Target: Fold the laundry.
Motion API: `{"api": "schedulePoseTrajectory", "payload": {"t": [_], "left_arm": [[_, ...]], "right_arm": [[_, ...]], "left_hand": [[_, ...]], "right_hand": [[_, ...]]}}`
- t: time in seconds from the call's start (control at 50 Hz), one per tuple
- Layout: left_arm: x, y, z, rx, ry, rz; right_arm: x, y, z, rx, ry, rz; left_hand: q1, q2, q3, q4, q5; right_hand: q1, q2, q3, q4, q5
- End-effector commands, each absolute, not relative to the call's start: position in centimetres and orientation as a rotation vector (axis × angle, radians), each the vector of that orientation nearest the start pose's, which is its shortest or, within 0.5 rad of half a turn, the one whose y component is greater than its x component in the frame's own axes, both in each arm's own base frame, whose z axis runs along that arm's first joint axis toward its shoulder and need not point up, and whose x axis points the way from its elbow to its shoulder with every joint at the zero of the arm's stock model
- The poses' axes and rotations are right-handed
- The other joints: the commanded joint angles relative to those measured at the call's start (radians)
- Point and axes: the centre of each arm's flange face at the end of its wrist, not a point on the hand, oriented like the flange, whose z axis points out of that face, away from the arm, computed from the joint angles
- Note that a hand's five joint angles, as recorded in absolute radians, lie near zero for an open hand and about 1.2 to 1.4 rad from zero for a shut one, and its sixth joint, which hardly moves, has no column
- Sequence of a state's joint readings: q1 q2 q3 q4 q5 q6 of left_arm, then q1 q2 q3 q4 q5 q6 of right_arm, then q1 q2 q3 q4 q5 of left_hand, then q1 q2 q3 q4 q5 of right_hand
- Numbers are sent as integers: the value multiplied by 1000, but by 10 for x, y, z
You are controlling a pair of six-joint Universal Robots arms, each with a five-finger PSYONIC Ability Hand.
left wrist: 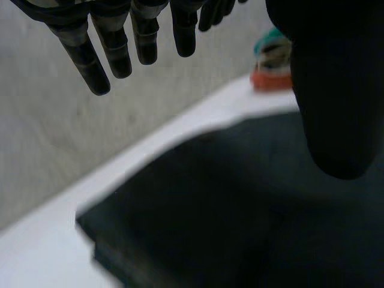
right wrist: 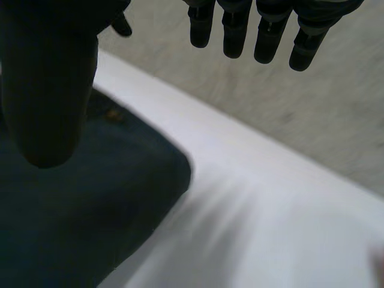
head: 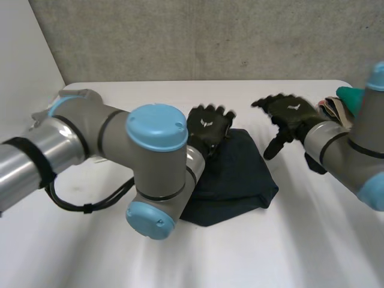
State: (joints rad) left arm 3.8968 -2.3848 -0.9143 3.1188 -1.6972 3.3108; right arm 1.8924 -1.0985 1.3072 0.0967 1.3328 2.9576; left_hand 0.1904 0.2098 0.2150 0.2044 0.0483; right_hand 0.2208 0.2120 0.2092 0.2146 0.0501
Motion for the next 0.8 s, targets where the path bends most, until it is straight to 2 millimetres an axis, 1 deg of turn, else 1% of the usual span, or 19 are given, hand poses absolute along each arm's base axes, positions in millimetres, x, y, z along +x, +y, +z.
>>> {"api": "schedulePoseTrajectory", "payload": {"t": [0.02,0.1,0.18,0.28,0.34,0.36,0.4,0.42,0.44,0.46,0.48,0.52,0.56,0.58,0.6,0.64,0.68,0.76,0.8], "left_arm": [[-402,-240,164,1071,2479,-1943],[-388,-247,153,1077,2517,-1802],[-381,-248,146,1114,2522,-1706],[-381,-245,144,1145,2510,-1686],[-384,-242,152,1156,2505,-1721],[-385,-242,156,1157,2501,-1742],[-386,-243,184,1140,2473,-1858],[-386,-243,190,1136,2465,-1884],[-387,-243,205,1133,2441,-1964],[-388,-243,213,1133,2426,-2007],[-389,-243,221,1129,2409,-2059],[-392,-241,238,1137,2370,-2169],[-391,-240,250,1142,2343,-2232],[-387,-240,264,1143,2314,-2296],[-384,-241,269,1142,2303,-2318],[-377,-245,282,1164,2277,-2375],[-374,-245,288,1207,2279,-2402],[-375,-234,298,1412,2310,-2469],[-376,-222,304,1562,2321,-2503]], "right_arm": [[280,-321,168,-862,2241,-1350],[280,-325,142,-902,2317,-1275],[278,-328,133,-970,2373,-1301],[276,-332,142,-1004,2392,-1395],[273,-336,154,-988,2359,-1486],[274,-334,163,-1002,2328,-1541],[275,-329,172,-1007,2295,-1591],[276,-324,188,-1008,2254,-1652],[276,-319,201,-1008,2220,-1701],[277,-315,209,-1010,2195,-1735],[279,-304,220,-1024,2154,-1791],[280,-294,224,-1038,2131,-1836],[279,-279,219,-1067,2129,-1876],[278,-274,217,-1078,2127,-1894],[277,-270,216,-1082,2131,-1908],[273,-251,207,-1119,2146,-1925],[272,-236,196,-1145,2158,-1903],[276,-202,164,-1197,2140,-1827],[278,-192,155,-1213,2114,-1825]], "left_hand": [[26,7,1,12,-6],[29,10,4,15,-3],[29,10,4,15,-3],[29,10,4,15,-3],[29,10,4,15,-3],[29,10,4,15,-3],[26,7,1,12,-6],[23,4,-1,9,-9],[17,-2,-7,3,-15],[17,-2,-7,3,-15],[14,-5,-10,0,-18],[11,-8,-13,-3,-21],[11,-8,-13,-3,-21],[11,-8,-13,-3,-21],[11,-8,-13,-3,-21],[11,-8,-13,-3,-21],[11,-8,-13,-3,-21],[20,1,-4,6,-12],[23,4,-1,9,-9]], "right_hand": [[-46,-38,-35,-40,-50],[-46,-38,-35,-40,-50],[-46,-38,-35,-40,-50],[-46,-38,-35,-40,-50],[-46,-38,-35,-40,-50],[-46,-38,-35,-40,-50],[-46,-38,-35,-40,-50],[-46,-38,-35,-40,-50],[-46,-38,-35,-40,-50],[-46,-38,-35,-40,-50],[-46,-38,-35,-40,-50],[-46,-38,-35,-40,-50],[-46,-38,-35,-40,-50],[-46,-38,-35,-40,-50],[-46,-38,-35,-40,-50],[-46,-38,-35,-40,-50],[-46,-38,-35,-40,-50],[-46,-38,-35,-40,-50],[-46,-38,-35,-40,-50]]}}
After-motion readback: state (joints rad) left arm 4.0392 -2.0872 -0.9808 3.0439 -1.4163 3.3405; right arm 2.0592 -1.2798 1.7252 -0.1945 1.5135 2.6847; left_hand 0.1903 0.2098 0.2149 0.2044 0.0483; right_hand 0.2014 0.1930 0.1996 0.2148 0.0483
